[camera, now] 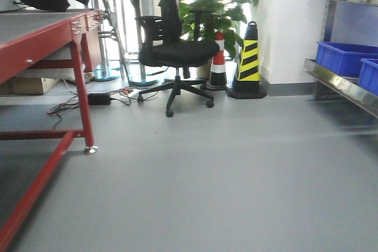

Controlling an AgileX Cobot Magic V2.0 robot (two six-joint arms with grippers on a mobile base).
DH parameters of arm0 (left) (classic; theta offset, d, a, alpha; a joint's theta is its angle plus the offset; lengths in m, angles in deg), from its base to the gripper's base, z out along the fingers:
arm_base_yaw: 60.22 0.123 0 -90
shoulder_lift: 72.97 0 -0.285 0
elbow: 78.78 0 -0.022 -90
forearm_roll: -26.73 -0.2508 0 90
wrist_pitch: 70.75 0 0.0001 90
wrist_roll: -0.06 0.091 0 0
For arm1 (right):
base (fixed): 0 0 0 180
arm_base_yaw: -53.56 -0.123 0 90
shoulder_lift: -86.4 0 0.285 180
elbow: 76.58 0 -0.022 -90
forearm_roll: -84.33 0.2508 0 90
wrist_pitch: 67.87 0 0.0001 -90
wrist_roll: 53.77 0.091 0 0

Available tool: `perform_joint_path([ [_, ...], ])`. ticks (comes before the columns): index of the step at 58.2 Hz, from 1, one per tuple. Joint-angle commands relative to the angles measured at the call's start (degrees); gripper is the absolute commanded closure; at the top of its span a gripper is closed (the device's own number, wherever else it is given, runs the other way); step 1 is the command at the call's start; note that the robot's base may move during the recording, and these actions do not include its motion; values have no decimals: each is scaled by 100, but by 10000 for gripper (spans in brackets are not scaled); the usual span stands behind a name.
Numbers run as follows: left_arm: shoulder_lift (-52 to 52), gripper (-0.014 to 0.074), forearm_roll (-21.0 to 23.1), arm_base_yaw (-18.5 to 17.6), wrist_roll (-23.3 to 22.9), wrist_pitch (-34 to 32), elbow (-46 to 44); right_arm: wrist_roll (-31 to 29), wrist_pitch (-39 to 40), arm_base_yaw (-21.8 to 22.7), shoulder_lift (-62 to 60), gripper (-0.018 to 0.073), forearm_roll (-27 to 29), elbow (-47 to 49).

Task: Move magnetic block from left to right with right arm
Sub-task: 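Turn the base past the chair toward the other carpeted table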

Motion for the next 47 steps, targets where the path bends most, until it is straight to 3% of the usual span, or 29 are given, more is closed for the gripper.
perform_joint_path([
  [1, -54, 722, 15, -24, -43, -480, 46, -40, 477, 26, 82, 199, -52, 165],
  [47, -54, 722, 15, -24, -43, -480, 46, -40, 477, 26, 82, 199, -52, 165],
])
